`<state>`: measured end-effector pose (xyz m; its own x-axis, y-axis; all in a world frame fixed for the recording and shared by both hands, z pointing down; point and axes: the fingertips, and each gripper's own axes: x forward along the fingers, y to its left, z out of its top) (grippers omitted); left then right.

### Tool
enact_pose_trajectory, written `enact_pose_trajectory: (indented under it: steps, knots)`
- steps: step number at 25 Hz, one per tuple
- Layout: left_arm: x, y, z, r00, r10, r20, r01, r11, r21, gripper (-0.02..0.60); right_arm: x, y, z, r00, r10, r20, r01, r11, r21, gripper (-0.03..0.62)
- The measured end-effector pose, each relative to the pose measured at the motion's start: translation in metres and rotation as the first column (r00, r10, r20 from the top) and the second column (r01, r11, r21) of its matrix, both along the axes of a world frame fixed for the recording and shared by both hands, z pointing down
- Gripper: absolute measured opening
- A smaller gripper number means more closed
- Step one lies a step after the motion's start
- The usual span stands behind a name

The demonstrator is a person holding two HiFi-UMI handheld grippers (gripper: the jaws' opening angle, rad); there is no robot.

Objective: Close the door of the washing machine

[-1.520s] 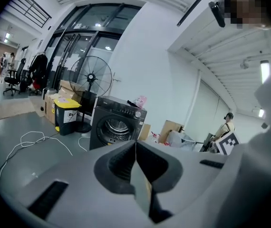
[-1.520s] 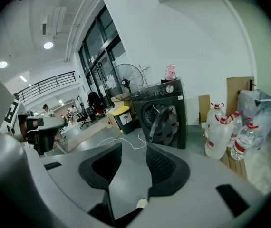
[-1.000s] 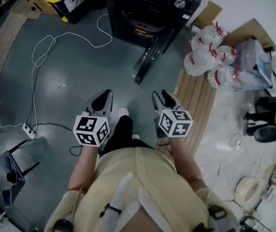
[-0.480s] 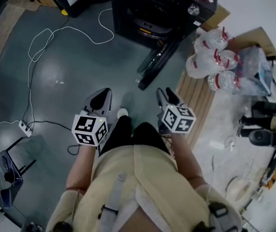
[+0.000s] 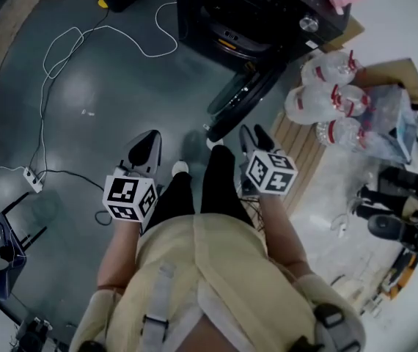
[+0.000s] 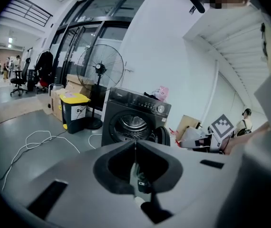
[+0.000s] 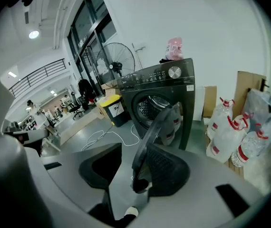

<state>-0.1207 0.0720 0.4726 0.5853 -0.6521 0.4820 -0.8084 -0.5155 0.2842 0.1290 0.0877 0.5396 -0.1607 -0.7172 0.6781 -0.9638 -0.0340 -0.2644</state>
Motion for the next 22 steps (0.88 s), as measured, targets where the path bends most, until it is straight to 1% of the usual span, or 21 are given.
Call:
enact_pose_trajectory:
  steps: [2, 4, 11, 15, 22]
  knots:
    - [0.003, -0.009, 0.001, 0.999, -0.041, 0.01, 0.041, 0.999, 0.0, -0.009, 0.006, -0.012, 0.004, 0.999, -0.042, -0.007, 0.042, 0.999, -0.017, 0.141]
    - [0.012, -0.016, 0.004, 0.998, -0.061, 0.015, 0.062, 0.998, -0.016, -0.009, 0.014, -0.023, 0.008, 0.998, -0.067, -0.002, 0.067, 0.997, -0.035, 0.141]
    - [0.057, -0.04, 0.018, 0.998, -0.056, 0.039, 0.058, 0.997, -0.055, -0.009, 0.034, -0.053, 0.025, 0.993, -0.111, 0.037, 0.114, 0.99, -0.08, 0.141]
    - [0.071, -0.051, 0.024, 0.997, -0.062, 0.05, 0.066, 0.995, -0.068, -0.009, 0.043, -0.066, 0.034, 0.992, -0.112, 0.065, 0.118, 0.988, -0.101, 0.143]
    - [0.082, -0.063, 0.03, 0.993, -0.089, 0.073, 0.095, 0.992, -0.083, -0.009, 0.048, -0.076, 0.045, 0.987, -0.102, 0.128, 0.121, 0.981, -0.151, 0.142]
